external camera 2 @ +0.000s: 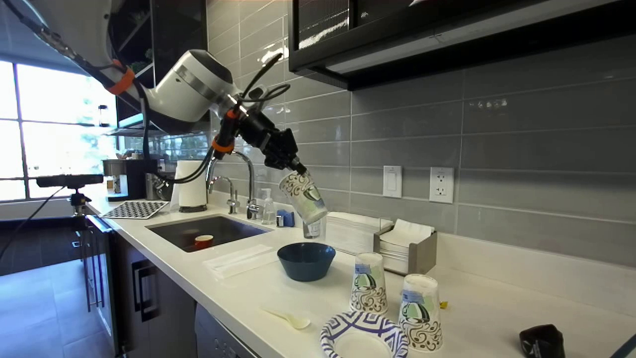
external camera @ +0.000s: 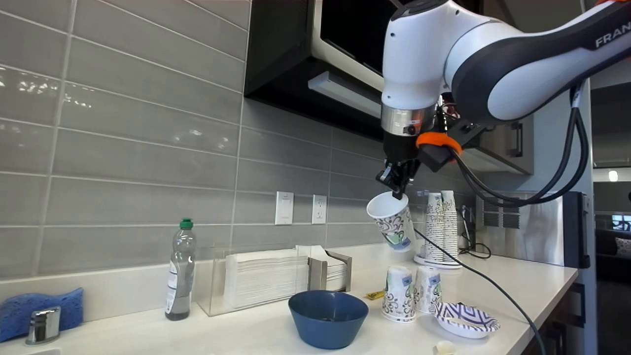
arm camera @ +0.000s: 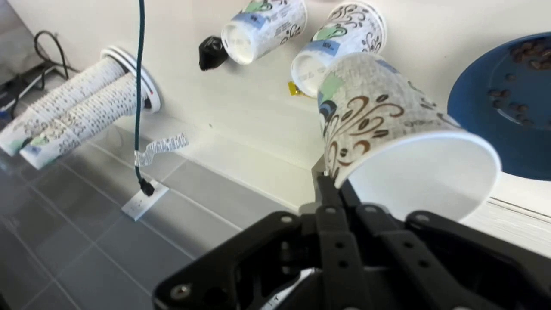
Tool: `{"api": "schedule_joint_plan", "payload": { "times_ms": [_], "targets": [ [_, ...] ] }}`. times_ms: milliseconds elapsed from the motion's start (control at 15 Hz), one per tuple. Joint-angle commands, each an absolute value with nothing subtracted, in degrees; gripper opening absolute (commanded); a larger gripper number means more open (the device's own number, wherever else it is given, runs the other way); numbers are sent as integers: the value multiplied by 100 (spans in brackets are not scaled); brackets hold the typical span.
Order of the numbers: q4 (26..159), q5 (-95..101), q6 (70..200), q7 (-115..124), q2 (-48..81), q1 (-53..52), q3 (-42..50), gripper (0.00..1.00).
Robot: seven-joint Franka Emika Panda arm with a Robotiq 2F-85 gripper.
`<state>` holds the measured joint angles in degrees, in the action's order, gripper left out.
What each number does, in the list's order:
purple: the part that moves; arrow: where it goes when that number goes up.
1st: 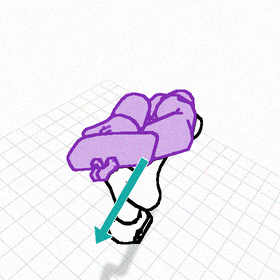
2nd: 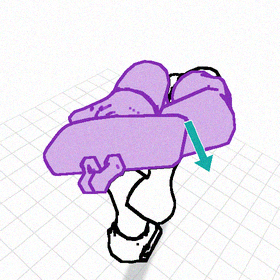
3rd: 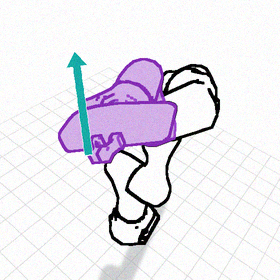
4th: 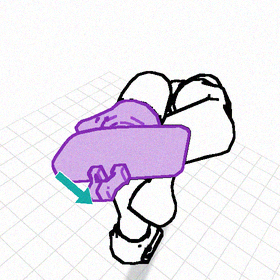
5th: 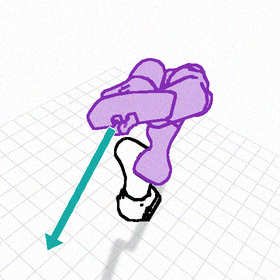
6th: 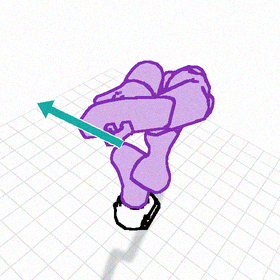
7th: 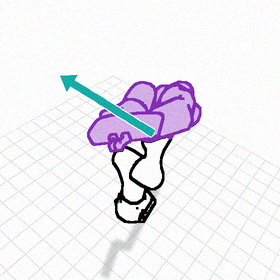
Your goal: Pour the beans in the coffee cup into the blue bowl
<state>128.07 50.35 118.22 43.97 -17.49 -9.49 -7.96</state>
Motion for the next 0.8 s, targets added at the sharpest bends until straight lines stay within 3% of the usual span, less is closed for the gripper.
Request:
{"api": "schedule_joint_plan", "payload": {
  "times_ms": [0, 733],
  "targets": [
    [13369, 4261, 12091, 4752, -2331, -766, -701, 1],
    [14466, 3266, 13914, 5620, -2581, -5, -622, 1]
  ]
}}
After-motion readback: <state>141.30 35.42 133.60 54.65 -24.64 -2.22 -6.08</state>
